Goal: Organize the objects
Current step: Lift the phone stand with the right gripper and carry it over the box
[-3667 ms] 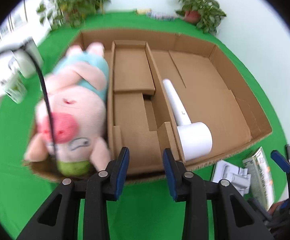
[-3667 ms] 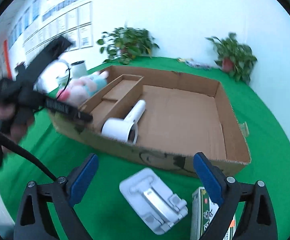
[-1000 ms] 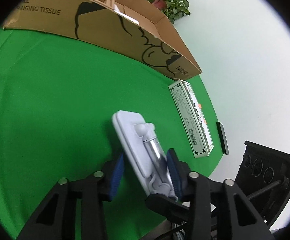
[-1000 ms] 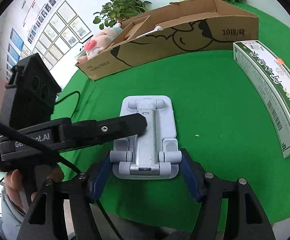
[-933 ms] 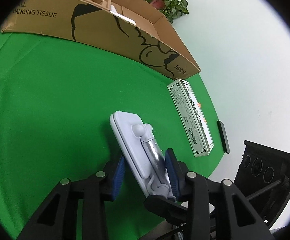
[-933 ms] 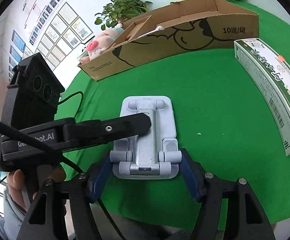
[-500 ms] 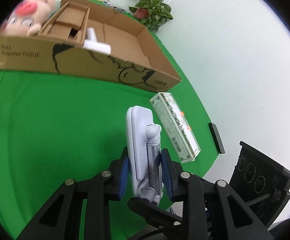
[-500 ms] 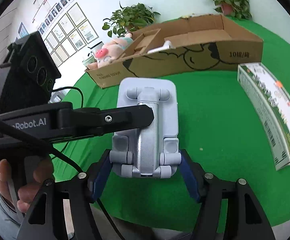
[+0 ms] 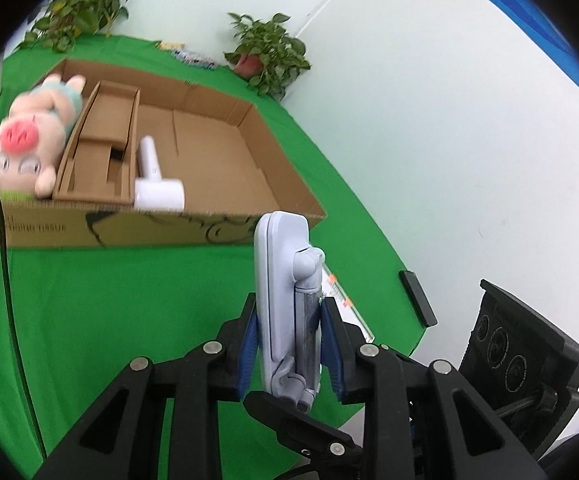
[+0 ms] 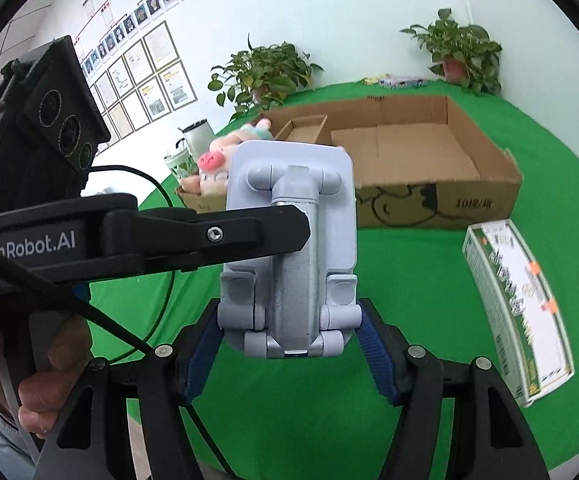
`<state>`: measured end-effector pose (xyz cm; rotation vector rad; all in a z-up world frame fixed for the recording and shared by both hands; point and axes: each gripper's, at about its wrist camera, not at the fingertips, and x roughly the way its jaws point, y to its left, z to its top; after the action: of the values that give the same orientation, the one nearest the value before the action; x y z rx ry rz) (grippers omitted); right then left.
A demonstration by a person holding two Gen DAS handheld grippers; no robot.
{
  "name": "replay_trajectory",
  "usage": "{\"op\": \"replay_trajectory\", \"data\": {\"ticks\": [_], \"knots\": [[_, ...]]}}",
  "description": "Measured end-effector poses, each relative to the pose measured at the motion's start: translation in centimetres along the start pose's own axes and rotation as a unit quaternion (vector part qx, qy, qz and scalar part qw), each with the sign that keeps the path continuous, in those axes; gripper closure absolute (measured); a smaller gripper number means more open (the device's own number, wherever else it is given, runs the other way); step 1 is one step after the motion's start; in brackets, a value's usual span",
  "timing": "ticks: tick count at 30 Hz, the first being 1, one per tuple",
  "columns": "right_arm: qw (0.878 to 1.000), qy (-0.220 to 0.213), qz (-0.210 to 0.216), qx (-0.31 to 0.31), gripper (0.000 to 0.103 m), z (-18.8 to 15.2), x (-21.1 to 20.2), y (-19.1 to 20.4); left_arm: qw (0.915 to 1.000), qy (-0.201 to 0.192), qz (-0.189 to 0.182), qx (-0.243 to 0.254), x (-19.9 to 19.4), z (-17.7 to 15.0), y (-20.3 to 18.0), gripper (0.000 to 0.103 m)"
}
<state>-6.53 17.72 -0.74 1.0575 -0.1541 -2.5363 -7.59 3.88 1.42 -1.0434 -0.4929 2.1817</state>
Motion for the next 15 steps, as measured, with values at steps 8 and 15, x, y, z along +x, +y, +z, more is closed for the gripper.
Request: {"op": "replay_trajectory", "data": {"ticks": [8,15], "knots": [[0.999,-0.042,-0.019,-0.009,0.040,4.9,-2.0,0.9,0.9990,-0.024,-0.012,0.035,-1.4,4.4,-2.0,0.075],[0.997,-0.063,-0.033,-0.008,0.040,8.8,-2.5,0.8,0.9980,-0.029,-0.022,0.052,-1.3,7.7,-2.7,0.075]]}}
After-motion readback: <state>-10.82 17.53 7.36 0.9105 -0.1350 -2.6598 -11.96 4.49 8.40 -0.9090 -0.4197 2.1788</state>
